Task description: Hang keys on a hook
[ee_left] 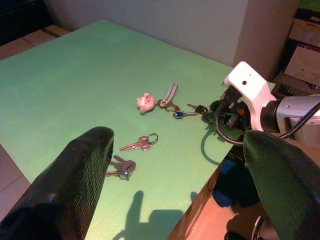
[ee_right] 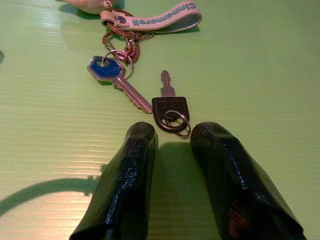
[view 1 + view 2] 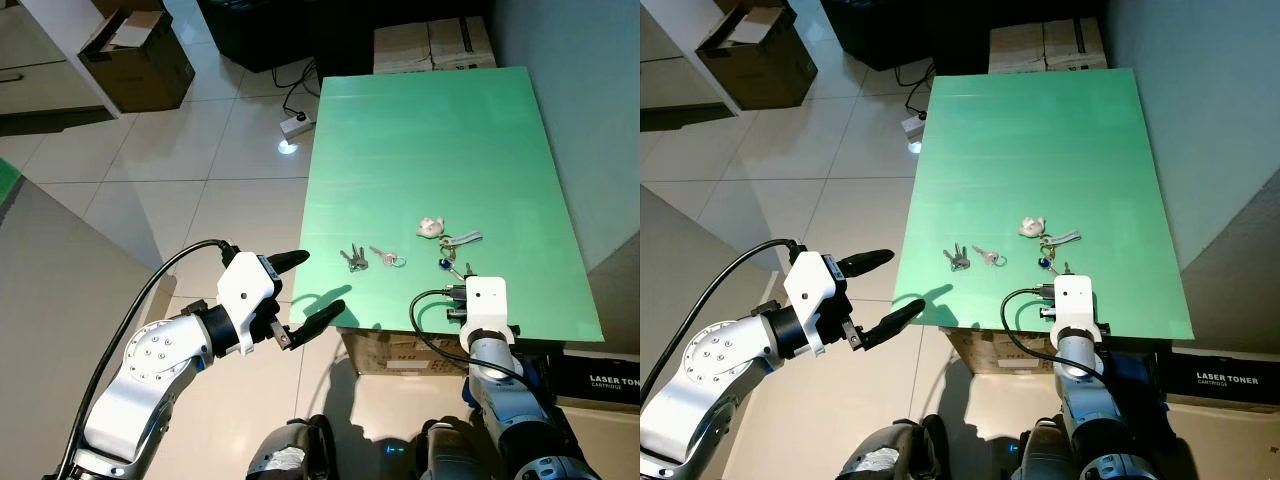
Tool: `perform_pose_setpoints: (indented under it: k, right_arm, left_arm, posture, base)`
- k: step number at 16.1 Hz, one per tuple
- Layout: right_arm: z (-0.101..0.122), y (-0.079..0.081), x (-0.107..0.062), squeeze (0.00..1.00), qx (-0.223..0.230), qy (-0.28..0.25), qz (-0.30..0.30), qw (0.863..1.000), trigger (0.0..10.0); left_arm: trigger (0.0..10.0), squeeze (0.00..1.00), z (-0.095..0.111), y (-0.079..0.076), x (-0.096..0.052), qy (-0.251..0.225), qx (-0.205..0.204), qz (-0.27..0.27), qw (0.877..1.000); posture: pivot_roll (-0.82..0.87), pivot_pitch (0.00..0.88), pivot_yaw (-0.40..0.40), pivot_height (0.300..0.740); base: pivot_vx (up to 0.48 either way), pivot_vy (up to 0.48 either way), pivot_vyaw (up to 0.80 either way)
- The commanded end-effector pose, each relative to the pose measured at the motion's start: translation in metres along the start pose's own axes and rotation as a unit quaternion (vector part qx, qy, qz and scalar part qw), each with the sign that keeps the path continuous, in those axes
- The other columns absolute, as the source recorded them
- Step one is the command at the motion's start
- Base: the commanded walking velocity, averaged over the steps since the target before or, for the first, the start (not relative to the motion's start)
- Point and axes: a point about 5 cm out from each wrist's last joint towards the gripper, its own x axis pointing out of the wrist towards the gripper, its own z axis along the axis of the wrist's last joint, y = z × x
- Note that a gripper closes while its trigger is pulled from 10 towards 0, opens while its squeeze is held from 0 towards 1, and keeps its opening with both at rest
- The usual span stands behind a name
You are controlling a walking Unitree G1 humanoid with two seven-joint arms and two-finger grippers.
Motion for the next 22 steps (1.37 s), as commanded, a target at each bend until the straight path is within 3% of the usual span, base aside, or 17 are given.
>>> perform_pose_setpoints:
  k: [1, 11, 12, 13, 15, 16, 17, 18, 22]
  right_arm:
    - [-0.003, 0.004, -0.002, 0.0, 0.011, 0.003, 0.009, 1.0, 10.0]
    - [-0.002, -0.002, 0.002, 0.0, 0.013, 0.002, 0.017, 1.0, 10.0]
    - [-0.002, -0.001, 0.003, 0.0, 0.015, 0.003, 0.021, 1.0, 9.1]
    - [-0.003, -0.001, 0.003, 0.0, 0.016, 0.004, 0.023, 1.0, 7.5]
    - [-0.004, -0.001, 0.003, 0.0, 0.019, 0.006, 0.028, 0.999, 5.9]
    - [-0.003, -0.004, 0.004, 0.0, 0.017, 0.005, 0.023, 1.0, 7.0]
    - [-0.003, -0.005, 0.005, 0.0, 0.017, 0.005, 0.023, 1.0, 8.9]
    - [-0.002, -0.007, 0.006, 0.0, 0.016, 0.005, 0.021, 1.0, 10.0]
    - [-0.001, -0.01, 0.008, 0.0, 0.013, 0.005, 0.021, 1.0, 10.0]
  left_arm:
    - [10.0, 0.0, -0.006, 0.002, -0.006, 0.018, 0.0, 0.005, 1.0]
    - [10.0, 0.0, -0.007, 0.0, -0.007, 0.019, 0.001, 0.001, 1.0]
    - [10.0, 0.0, -0.007, 0.001, -0.008, 0.019, 0.001, 0.002, 1.0]
    - [10.0, 0.0, -0.007, 0.001, -0.007, 0.019, 0.002, 0.002, 1.0]
    - [10.0, 0.0, -0.007, 0.001, -0.008, 0.02, 0.002, 0.001, 1.0]
    - [10.0, 0.0, -0.007, 0.001, -0.008, 0.02, 0.003, 0.001, 1.0]
    - [10.0, 0.0, -0.007, 0.001, -0.007, 0.02, 0.003, 0.001, 1.0]
    - [10.0, 0.0, -0.006, 0.001, -0.007, 0.02, 0.003, 0.0, 1.0]
    - [10.0, 0.0, -0.006, 0.001, -0.008, 0.021, 0.003, 0.0, 1.0]
  posture:
    - [0.05, 0.192, 0.213, 0.74]
    - [0.05, 0.182, 0.21, 0.74]
    - [0.05, 0.181, 0.211, 0.74]
    - [0.05, 0.181, 0.211, 0.74]
    - [0.05, 0.185, 0.216, 0.74]
    - [0.05, 0.186, 0.217, 0.74]
    - [0.05, 0.186, 0.217, 0.74]
    - [0.06, 0.189, 0.217, 0.74]
    - [0.06, 0.192, 0.218, 0.74]
  base:
    - [0.0, 0.0, 0.0]
    - [0.0, 0.0, 0.0]
    - [0.0, 0.0, 0.0]
    - [0.0, 0.0, 0.0]
    - [0.0, 0.0, 0.0]
    - [0.0, 0.0, 0.0]
    - [0.0, 0.0, 0.0]
    - [0.0, 0.0, 0.0]
    - [0.0, 0.0, 0.0]
